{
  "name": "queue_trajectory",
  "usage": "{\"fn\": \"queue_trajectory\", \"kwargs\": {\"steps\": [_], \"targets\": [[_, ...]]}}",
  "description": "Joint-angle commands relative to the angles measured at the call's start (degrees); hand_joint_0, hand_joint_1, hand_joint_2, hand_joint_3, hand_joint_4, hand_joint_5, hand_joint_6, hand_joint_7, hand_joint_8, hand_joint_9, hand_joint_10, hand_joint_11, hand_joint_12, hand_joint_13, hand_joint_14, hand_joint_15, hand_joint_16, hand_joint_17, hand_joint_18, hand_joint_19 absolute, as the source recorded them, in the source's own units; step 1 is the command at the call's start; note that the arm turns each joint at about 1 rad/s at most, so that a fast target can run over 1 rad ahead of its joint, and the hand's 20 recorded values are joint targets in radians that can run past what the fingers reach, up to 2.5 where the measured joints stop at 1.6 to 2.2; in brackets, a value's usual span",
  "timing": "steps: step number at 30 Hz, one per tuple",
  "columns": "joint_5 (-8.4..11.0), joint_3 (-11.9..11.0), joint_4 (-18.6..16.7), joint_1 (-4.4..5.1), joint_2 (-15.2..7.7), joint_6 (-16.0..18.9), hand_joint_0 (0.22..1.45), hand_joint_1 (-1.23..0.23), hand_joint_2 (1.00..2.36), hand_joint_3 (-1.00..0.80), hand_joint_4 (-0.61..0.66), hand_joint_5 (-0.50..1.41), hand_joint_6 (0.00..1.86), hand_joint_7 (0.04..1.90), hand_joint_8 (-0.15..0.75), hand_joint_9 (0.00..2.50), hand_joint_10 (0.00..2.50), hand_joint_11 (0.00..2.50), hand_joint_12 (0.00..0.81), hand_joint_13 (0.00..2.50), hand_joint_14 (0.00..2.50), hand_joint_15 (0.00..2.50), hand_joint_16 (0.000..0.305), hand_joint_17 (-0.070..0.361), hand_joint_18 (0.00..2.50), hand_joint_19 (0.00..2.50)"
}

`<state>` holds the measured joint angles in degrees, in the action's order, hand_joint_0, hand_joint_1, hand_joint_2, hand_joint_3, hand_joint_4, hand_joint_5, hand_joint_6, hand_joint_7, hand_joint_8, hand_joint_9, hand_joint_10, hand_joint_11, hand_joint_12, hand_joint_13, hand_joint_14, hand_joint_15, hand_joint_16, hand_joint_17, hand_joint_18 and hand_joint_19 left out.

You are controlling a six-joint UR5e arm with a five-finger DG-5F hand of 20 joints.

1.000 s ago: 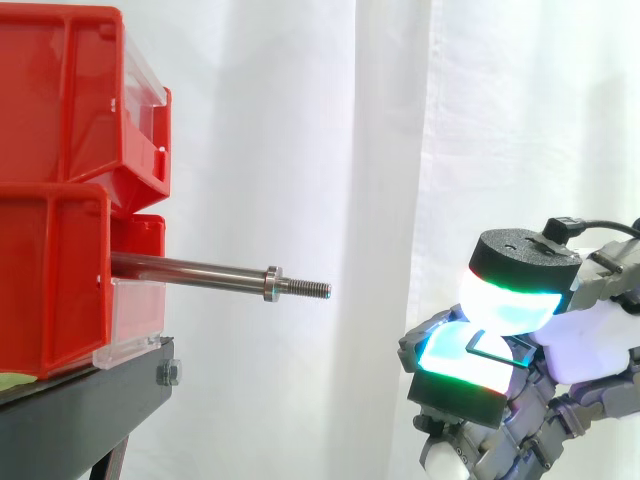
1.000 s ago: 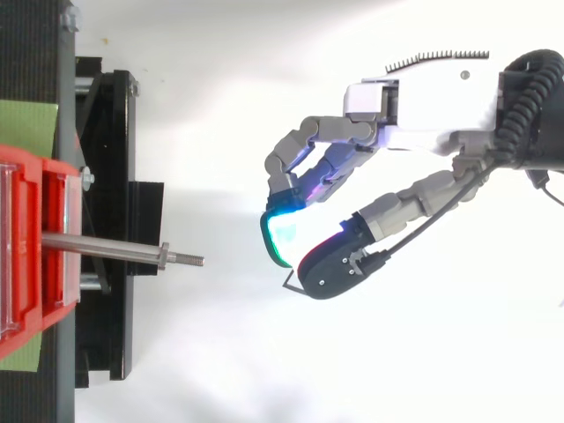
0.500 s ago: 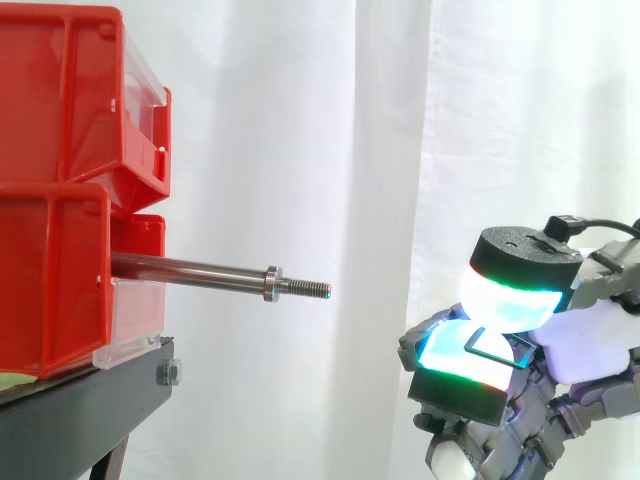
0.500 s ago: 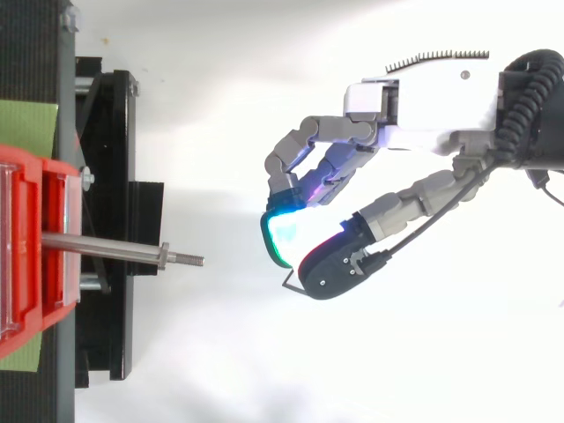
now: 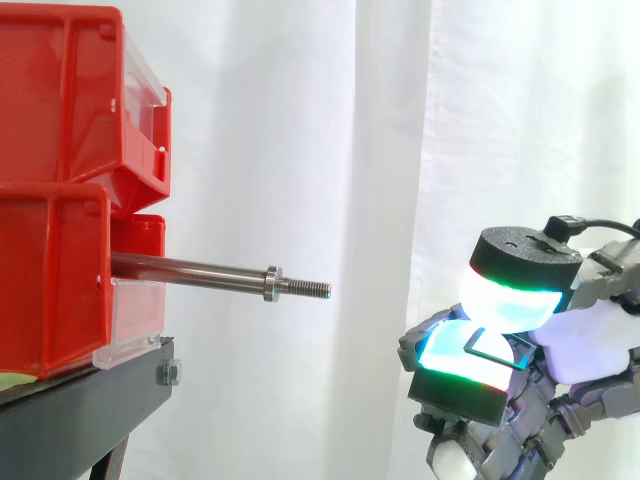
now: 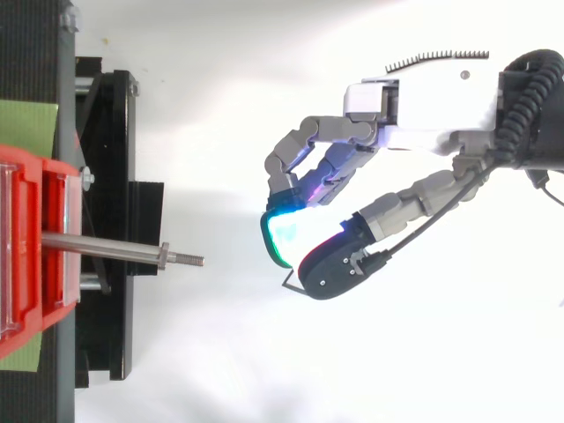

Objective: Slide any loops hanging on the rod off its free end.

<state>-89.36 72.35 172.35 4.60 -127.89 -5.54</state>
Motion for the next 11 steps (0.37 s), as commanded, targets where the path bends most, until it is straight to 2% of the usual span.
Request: {"fn": "queue_trajectory", "kwargs": {"steps": [1,11], "targets": [[-0.02,0.0,0.0,0.06,-0.1,0.0,0.59,-0.73,1.02,-0.13,0.03,-0.13,0.91,1.12,0.364,0.96,0.01,0.27,0.347,0.73,0.0,0.0,0.052,0.116,0.84,0.13],[-0.02,0.1,0.0,-0.03,0.0,0.0,0.59,-0.73,1.02,-0.14,0.03,-0.13,0.91,1.13,0.364,0.97,0.01,0.28,0.342,0.75,0.0,0.0,0.051,0.116,0.85,0.14]]}}
